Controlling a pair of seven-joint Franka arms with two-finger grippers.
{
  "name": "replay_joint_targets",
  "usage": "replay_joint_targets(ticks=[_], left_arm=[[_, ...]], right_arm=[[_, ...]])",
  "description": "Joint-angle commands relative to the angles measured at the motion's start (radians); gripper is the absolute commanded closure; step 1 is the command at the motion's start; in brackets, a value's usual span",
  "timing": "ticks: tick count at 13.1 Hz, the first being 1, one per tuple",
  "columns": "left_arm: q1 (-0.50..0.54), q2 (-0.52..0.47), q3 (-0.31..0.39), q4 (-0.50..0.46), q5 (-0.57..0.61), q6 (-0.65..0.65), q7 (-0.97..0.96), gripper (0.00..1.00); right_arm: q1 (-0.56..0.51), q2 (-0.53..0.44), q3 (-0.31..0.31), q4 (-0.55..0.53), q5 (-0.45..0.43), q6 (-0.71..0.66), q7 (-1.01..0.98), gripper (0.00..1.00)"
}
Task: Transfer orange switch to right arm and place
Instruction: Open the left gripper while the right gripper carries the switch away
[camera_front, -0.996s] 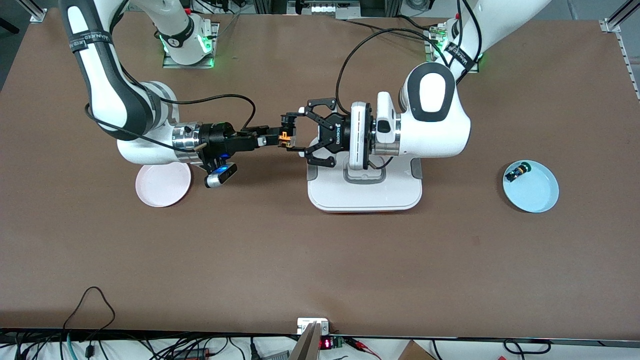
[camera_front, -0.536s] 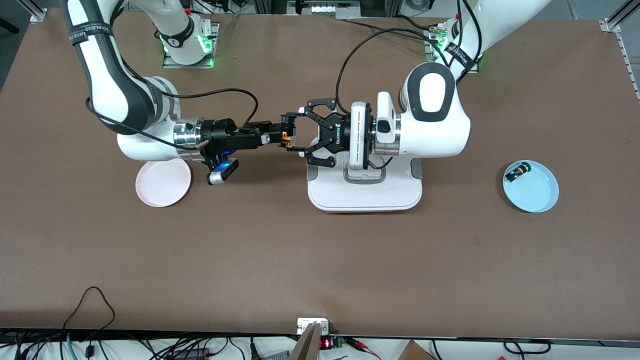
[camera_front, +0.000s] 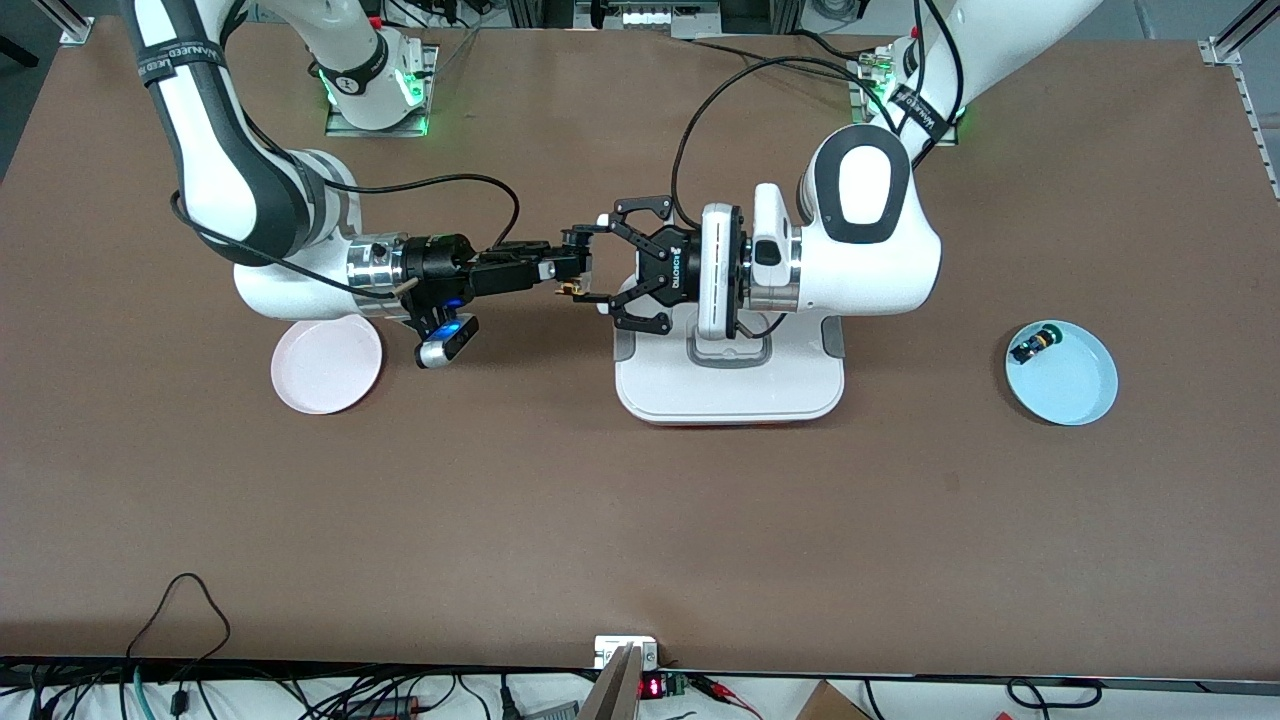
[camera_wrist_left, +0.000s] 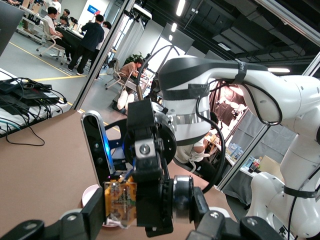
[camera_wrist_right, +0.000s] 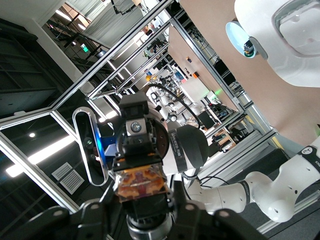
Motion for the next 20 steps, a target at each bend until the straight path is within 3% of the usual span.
replay_joint_targets(ticks=[1, 3, 4, 5, 10, 13, 17, 20], left_arm=[[0.0, -0.014, -0.003, -0.009, -0.036, 0.01, 0.025, 0.9], [-0.005, -0.013, -0.003, -0.014, -0.036, 0.001, -0.002, 0.74], [-0.017, -0.014, -0.002, -0.014, -0.036, -0.001, -0.012, 0.42], [-0.02, -0.014, -0.002, -0.015, -0.033, 0.001, 0.006, 0.0], [-0.01, -0.024, -0.005, -0.011, -0.03, -0.01, -0.065, 0.0], [0.033, -0.04, 0.001, 0.0, 0.003, -0.119, -0.148, 0.0], [0.157, -0.077, -0.002, 0.047, 0.218, -0.38, -0.477, 0.0], [0.226, -0.077, -0.002, 0.155, 0.425, -0.612, -0.792, 0.0]], right_arm=[[0.012, -0.008, 0.004, -0.002, 0.014, 0.026, 0.001, 0.68], [0.018, -0.008, 0.004, -0.002, 0.012, 0.032, -0.004, 0.7], [0.021, -0.008, 0.003, -0.002, 0.012, 0.035, -0.007, 0.7], [0.021, -0.008, 0.003, -0.002, 0.011, 0.035, -0.008, 0.7], [0.02, -0.017, 0.003, 0.001, -0.005, 0.041, -0.011, 0.74], [0.001, -0.027, 0.003, 0.005, -0.086, 0.041, -0.071, 0.77], [-0.028, -0.047, 0.003, 0.005, -0.176, 0.034, -0.093, 0.77], [-0.048, -0.073, 0.004, 0.005, -0.326, 0.029, -0.096, 0.77]])
